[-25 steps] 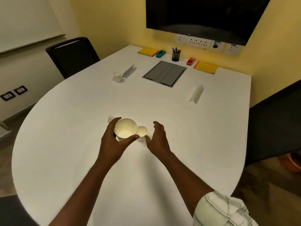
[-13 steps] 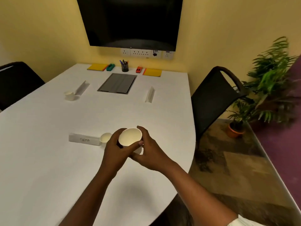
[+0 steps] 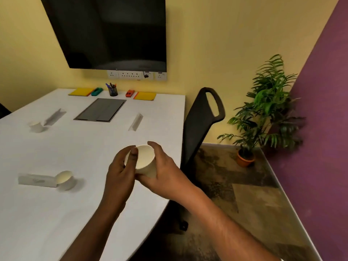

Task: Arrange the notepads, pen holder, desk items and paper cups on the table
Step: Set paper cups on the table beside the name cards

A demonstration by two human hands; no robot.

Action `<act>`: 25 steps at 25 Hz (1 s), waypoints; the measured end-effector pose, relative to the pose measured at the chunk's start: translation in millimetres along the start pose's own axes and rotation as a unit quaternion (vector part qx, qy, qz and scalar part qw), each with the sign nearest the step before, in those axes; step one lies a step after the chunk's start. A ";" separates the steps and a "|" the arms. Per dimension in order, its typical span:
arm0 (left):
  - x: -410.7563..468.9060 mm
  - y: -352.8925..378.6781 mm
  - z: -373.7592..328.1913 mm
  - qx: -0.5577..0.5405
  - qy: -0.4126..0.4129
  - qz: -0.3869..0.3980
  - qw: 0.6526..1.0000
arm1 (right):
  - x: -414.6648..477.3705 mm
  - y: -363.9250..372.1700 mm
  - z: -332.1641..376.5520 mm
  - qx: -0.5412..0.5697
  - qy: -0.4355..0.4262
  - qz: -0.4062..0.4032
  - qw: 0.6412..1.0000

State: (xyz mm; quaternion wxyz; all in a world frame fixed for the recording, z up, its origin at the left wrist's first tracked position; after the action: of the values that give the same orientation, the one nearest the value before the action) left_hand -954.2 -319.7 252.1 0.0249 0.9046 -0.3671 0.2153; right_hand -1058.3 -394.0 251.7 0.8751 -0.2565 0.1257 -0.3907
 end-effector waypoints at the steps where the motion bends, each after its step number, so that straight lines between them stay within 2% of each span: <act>1: -3.1 20.5 -6.8 0.005 0.012 -0.014 1.000 | -1.8 -21.1 -7.0 -0.009 -0.009 0.002 1.000; 6: -4.5 89.9 -29.5 0.016 0.029 -0.063 0.997 | -1.3 -94.1 -27.2 -0.038 -0.037 0.031 0.998; 12: 47.6 160.1 -39.3 0.007 0.057 -0.074 0.996 | 49.8 -159.1 -50.9 -0.040 -0.059 0.020 0.997; 19: 134.9 250.2 -7.5 -0.016 0.055 -0.095 0.994 | 157.8 -231.9 -92.4 -0.105 -0.072 0.035 0.991; 25: 225.7 303.8 11.6 -0.012 0.053 -0.122 0.991 | 273.7 -286.7 -99.8 -0.096 -0.087 0.055 0.990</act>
State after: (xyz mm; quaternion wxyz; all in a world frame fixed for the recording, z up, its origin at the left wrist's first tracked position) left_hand -1011.0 -691.1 299.3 0.0810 0.9295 -0.2551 0.2538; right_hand -1096.3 -795.2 319.6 0.8743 -0.3652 0.1000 -0.3038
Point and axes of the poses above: each hand's wrist, its own x-axis towards the middle knuckle, its own y-axis out of the palm, z = x × y, the point moved 7 cm from there along x, towards the middle knuckle, and after that the axes turned 14 degrees about y, right-handed, at the moved point
